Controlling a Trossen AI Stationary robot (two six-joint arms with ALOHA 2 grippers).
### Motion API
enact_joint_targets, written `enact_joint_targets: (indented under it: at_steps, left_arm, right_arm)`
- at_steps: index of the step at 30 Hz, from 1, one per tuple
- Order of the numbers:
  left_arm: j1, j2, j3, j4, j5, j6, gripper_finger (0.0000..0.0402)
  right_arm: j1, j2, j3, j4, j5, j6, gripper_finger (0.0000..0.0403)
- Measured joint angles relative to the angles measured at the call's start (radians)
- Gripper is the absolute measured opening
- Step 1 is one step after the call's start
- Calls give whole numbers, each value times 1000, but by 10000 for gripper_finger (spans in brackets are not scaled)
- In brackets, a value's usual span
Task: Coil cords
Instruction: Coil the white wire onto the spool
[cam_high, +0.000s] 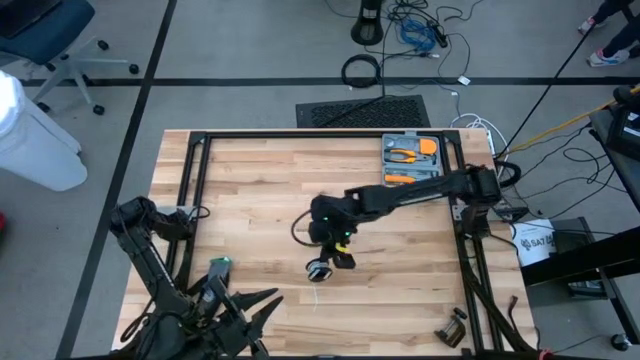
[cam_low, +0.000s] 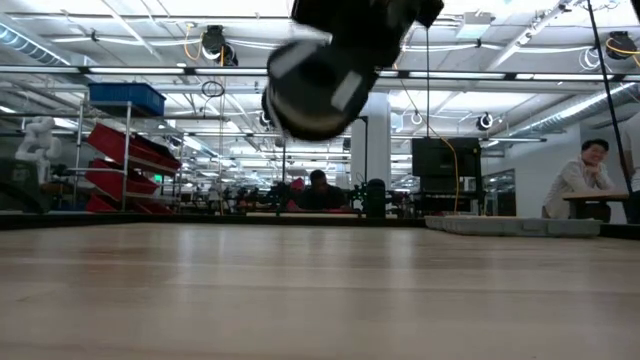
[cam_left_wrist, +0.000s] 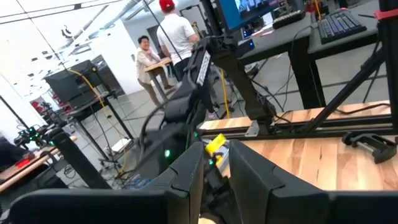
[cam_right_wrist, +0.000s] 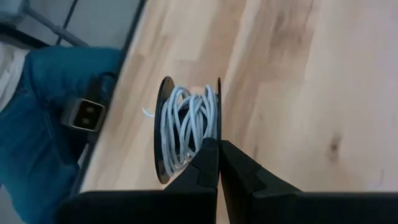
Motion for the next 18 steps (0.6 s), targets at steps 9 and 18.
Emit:
enact_joint_targets:
  at_steps: [9,18]
  left_arm:
    - [-15,0,0,-1,-9,-19,83]
    - [-15,0,0,-2,-9,-19,83]
  right_arm:
    - [-59,108,0,-5,-118,-64,0]
    - [-78,153,0,-2,-199,-106,0]
